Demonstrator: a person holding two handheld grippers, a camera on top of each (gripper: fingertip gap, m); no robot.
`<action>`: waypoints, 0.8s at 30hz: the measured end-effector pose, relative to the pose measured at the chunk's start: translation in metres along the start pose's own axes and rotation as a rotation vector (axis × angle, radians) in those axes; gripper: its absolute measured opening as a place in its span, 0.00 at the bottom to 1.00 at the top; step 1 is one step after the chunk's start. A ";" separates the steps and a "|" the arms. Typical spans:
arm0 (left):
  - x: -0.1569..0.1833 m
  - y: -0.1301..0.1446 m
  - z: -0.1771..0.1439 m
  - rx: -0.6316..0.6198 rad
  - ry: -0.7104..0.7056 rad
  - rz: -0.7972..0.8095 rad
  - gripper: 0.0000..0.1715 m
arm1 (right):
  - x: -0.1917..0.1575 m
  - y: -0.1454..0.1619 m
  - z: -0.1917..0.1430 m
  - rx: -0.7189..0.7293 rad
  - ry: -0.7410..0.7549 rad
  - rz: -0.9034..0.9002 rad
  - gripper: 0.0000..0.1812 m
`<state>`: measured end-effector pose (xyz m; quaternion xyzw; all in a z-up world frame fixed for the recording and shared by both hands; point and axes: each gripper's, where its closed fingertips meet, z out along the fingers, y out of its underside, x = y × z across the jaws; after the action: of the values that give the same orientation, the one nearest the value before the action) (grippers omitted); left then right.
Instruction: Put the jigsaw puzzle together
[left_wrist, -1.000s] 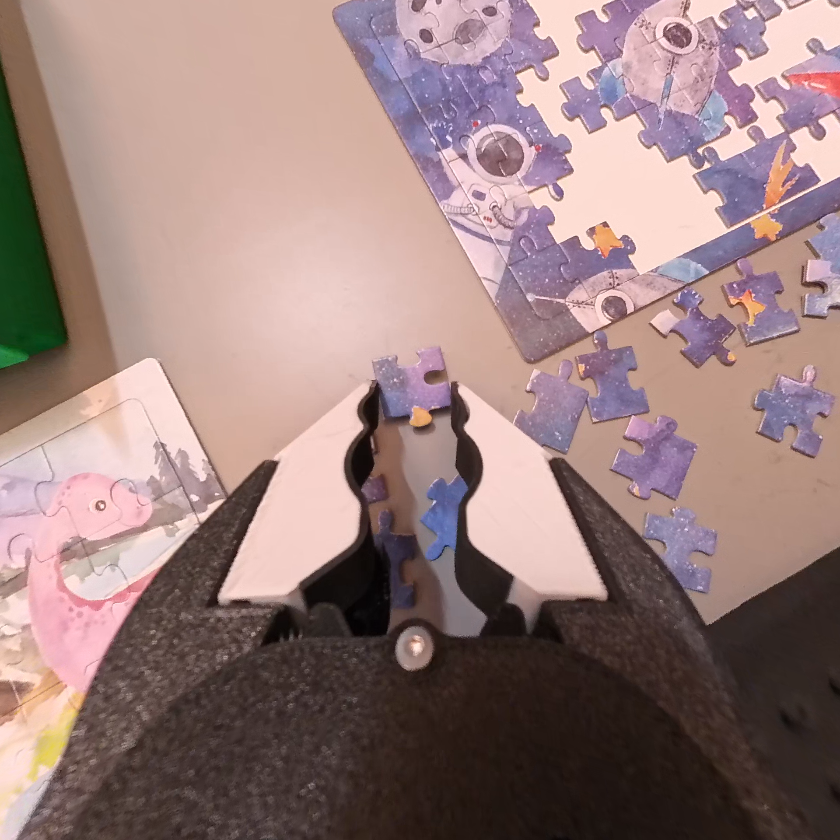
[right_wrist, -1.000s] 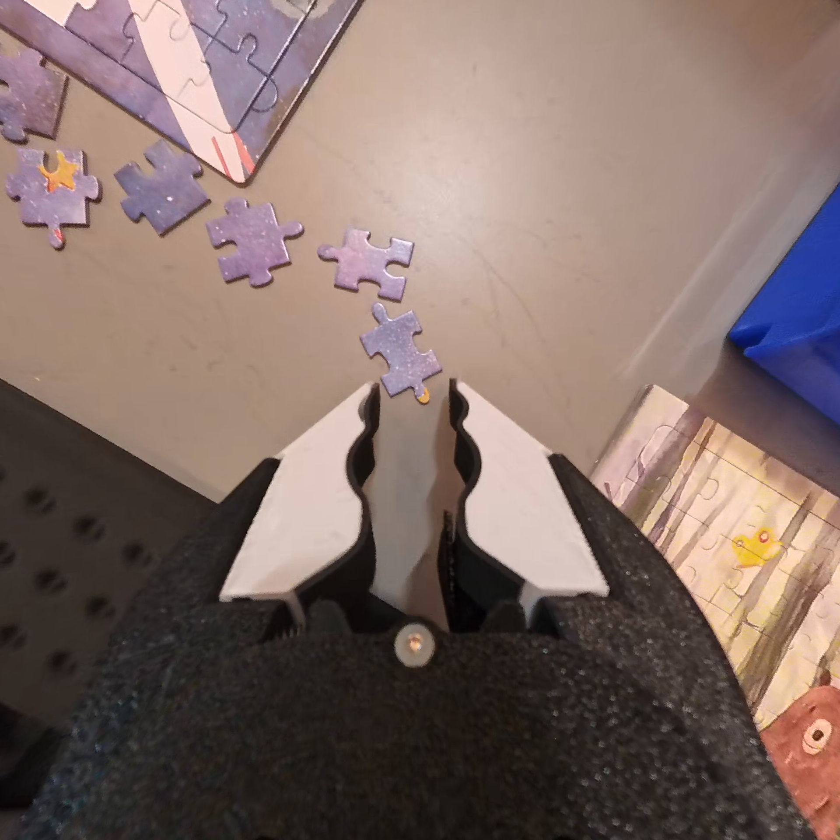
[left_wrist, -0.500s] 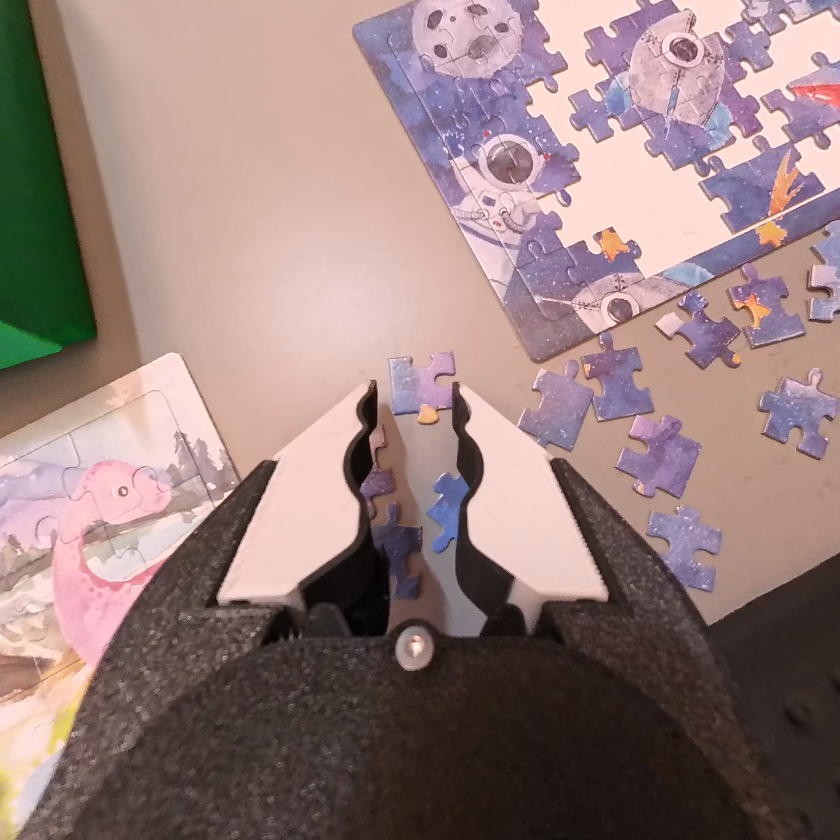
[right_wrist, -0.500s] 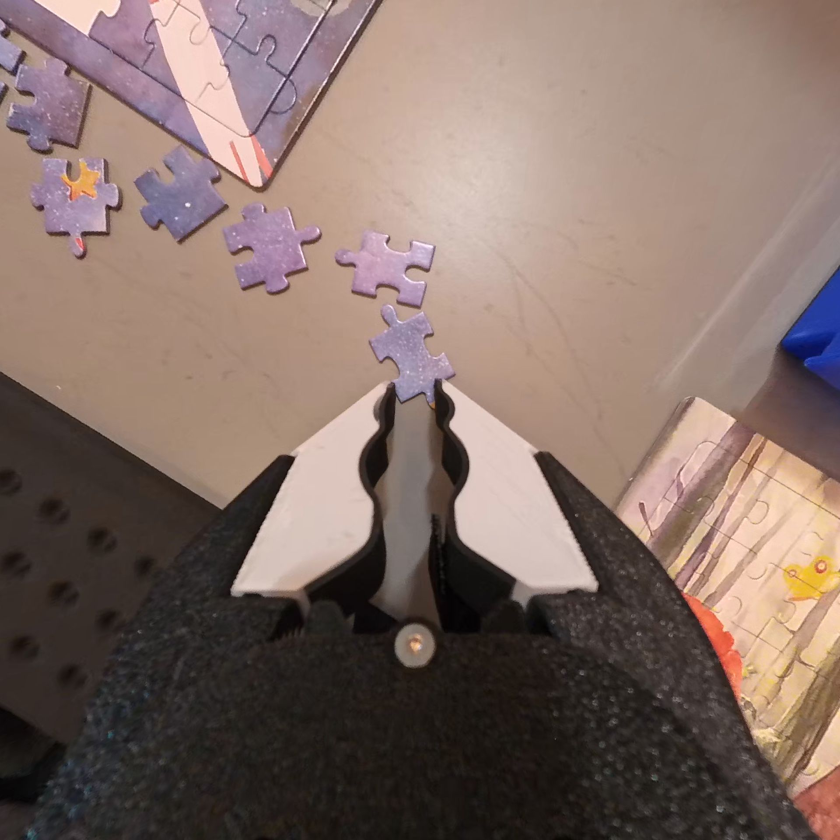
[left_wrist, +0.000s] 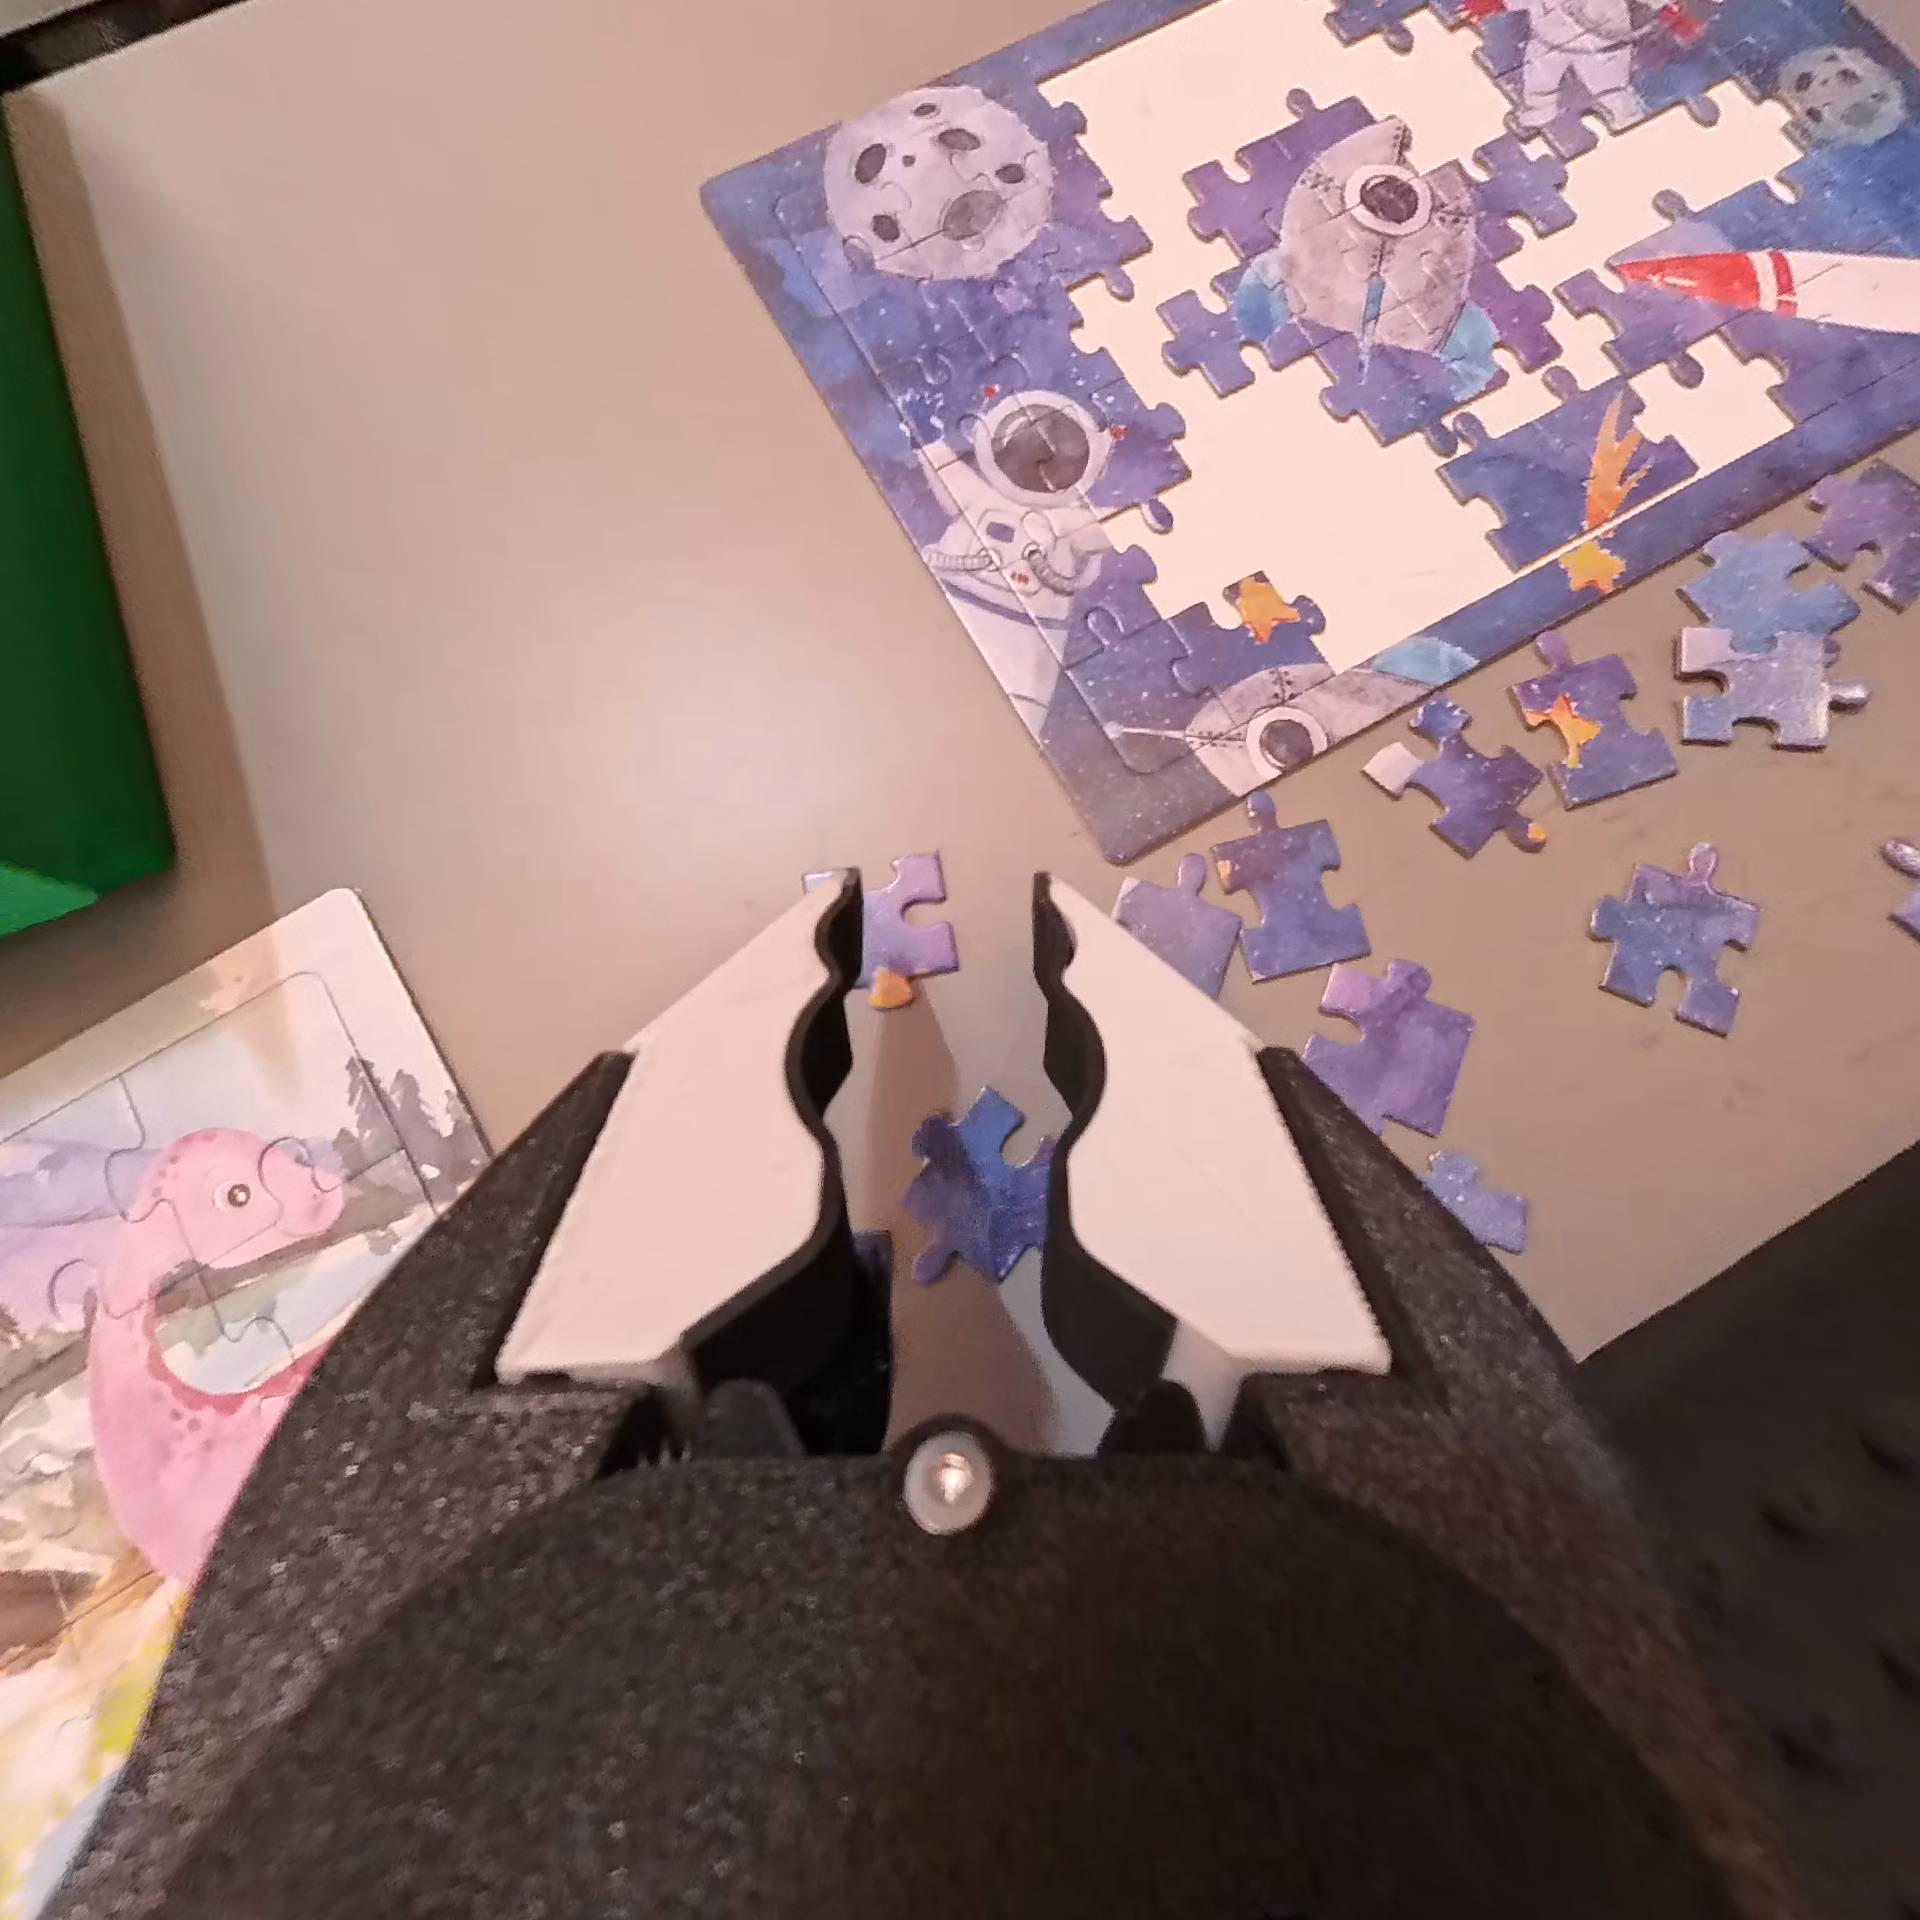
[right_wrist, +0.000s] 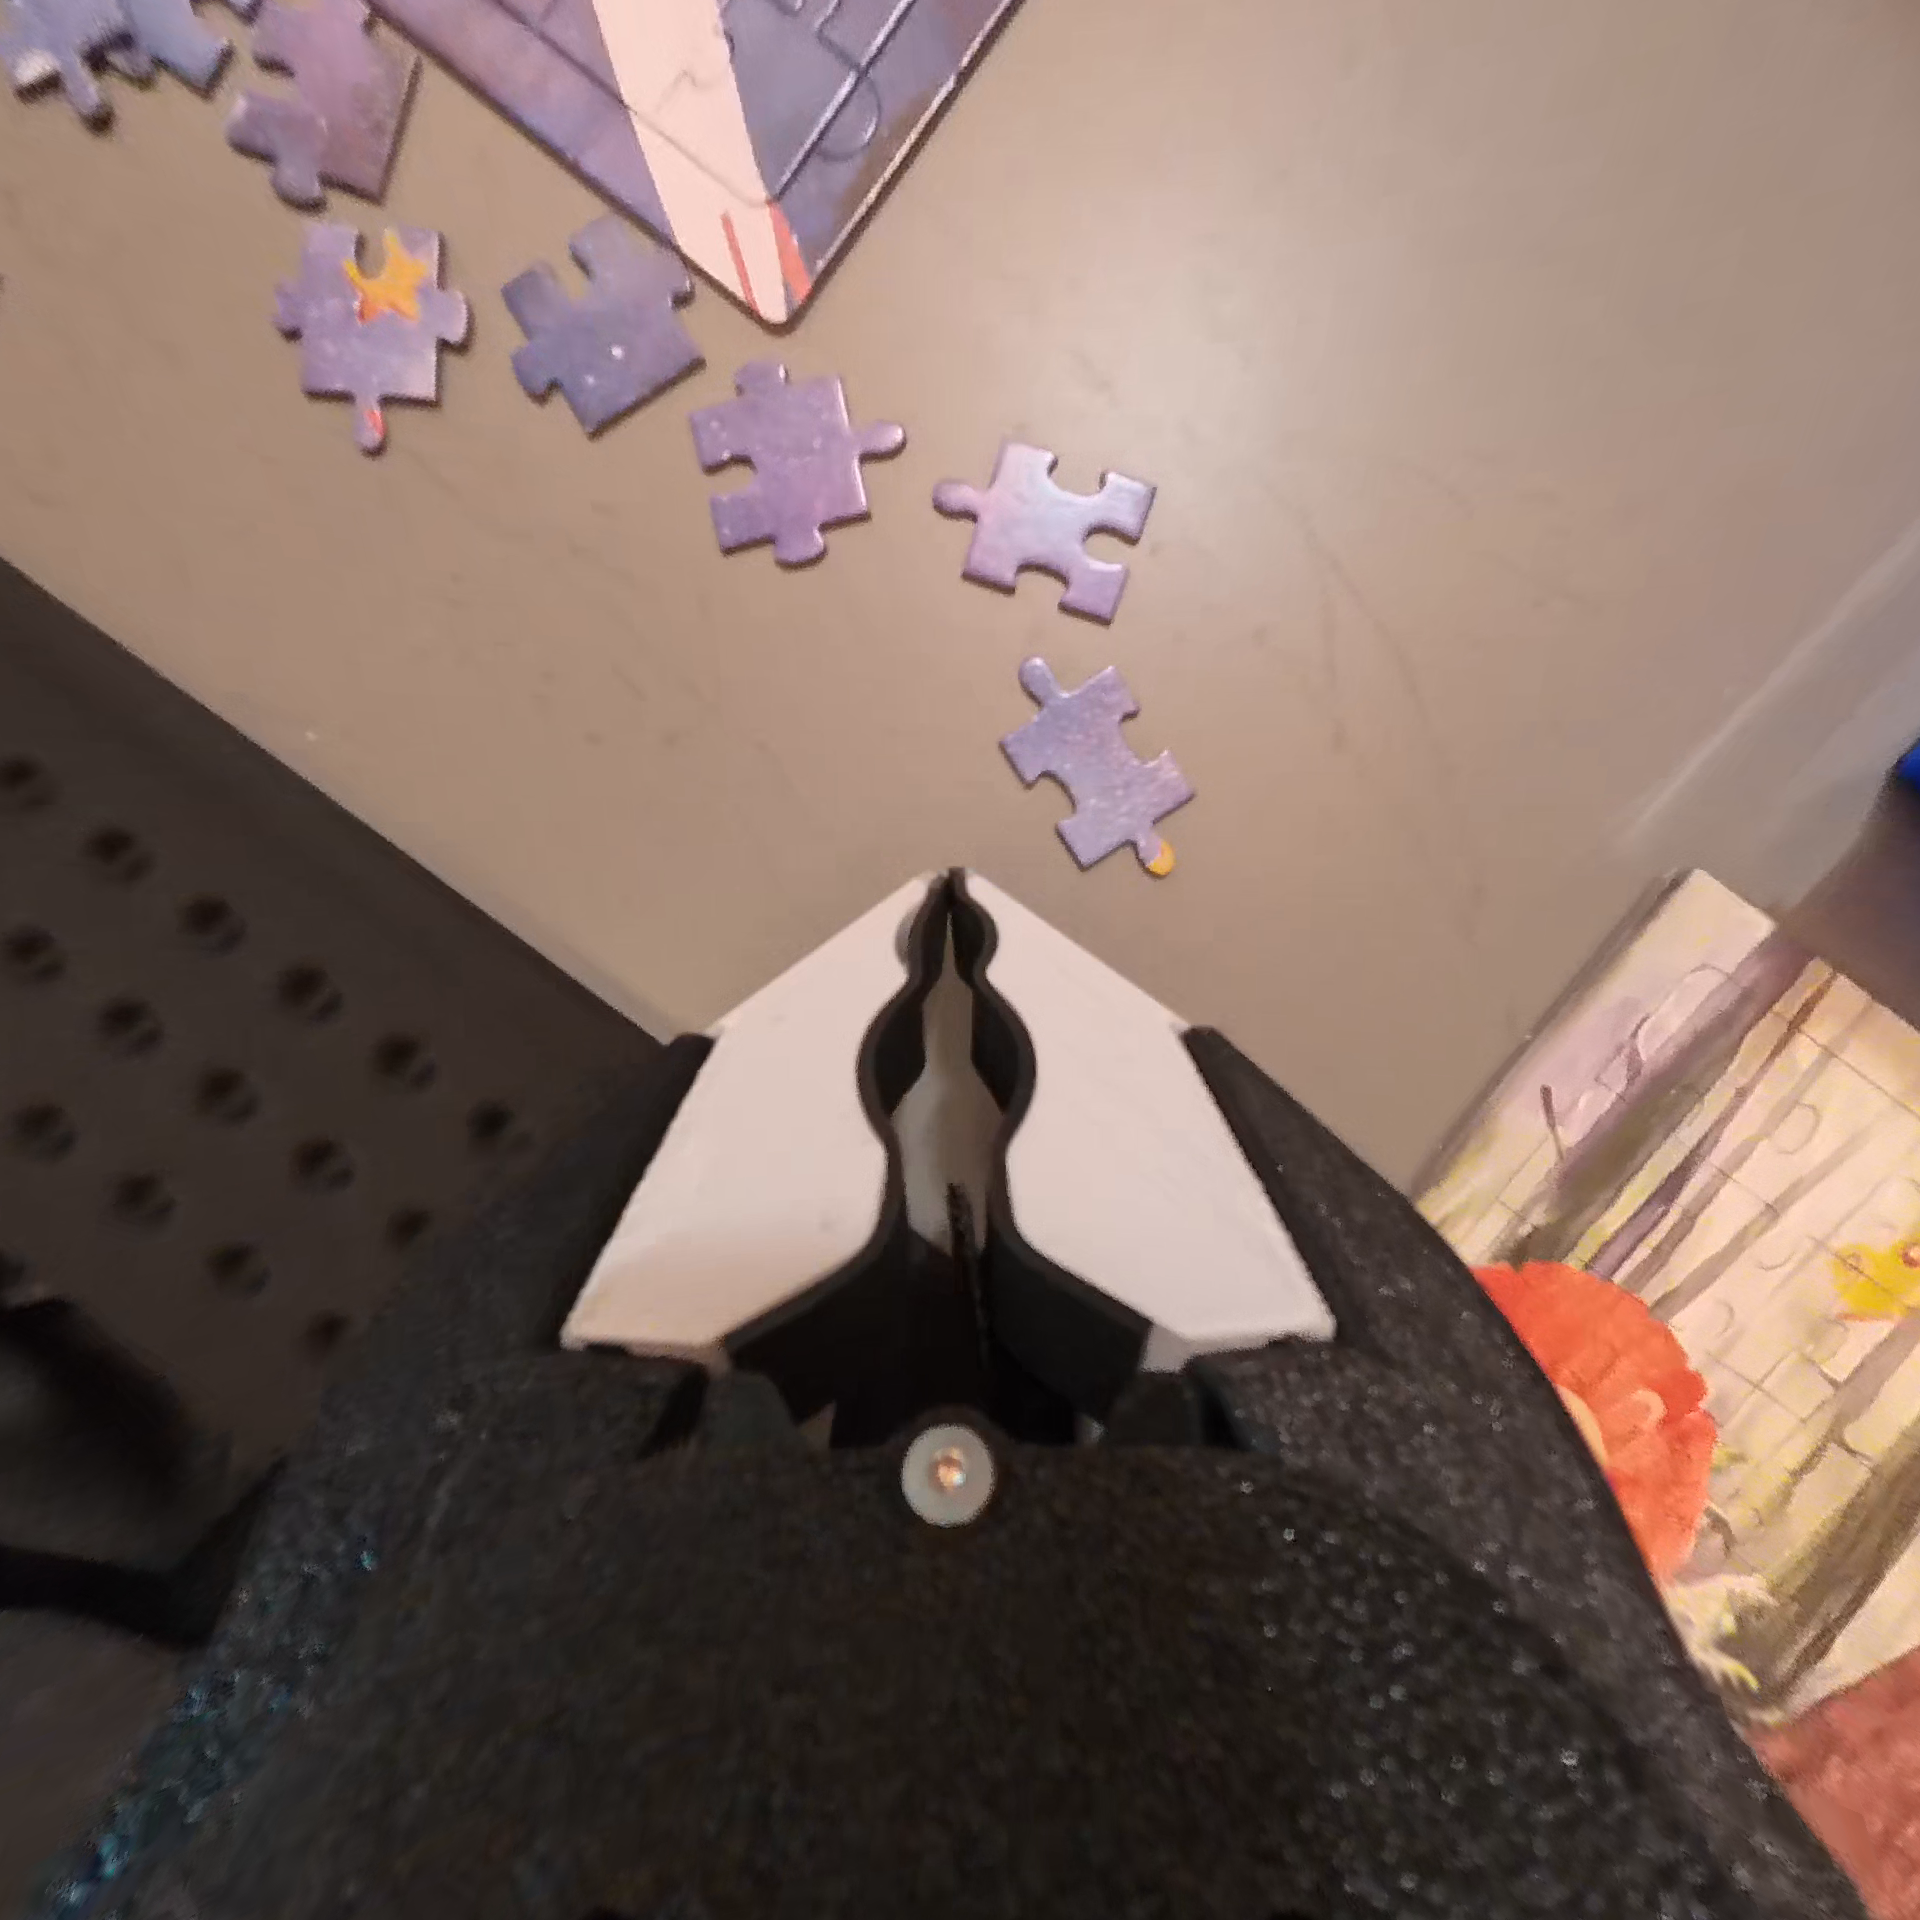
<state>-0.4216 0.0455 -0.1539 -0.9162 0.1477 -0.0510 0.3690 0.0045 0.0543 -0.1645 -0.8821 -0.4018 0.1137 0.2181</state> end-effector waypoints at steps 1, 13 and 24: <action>0.000 0.000 0.000 -0.001 0.000 0.004 0.19 | 0.002 0.001 -0.001 -0.006 0.015 -0.003 0.00; -0.007 0.002 -0.006 -0.004 -0.022 -0.001 0.19 | 0.045 0.001 -0.003 -0.249 0.128 -0.445 0.09; -0.014 0.011 -0.013 0.000 -0.029 -0.043 0.19 | 0.033 0.004 0.010 -0.363 -0.099 -0.409 0.03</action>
<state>-0.4403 0.0343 -0.1520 -0.9199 0.1228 -0.0455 0.3697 0.0252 0.0798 -0.1762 -0.8007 -0.5954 0.0367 0.0550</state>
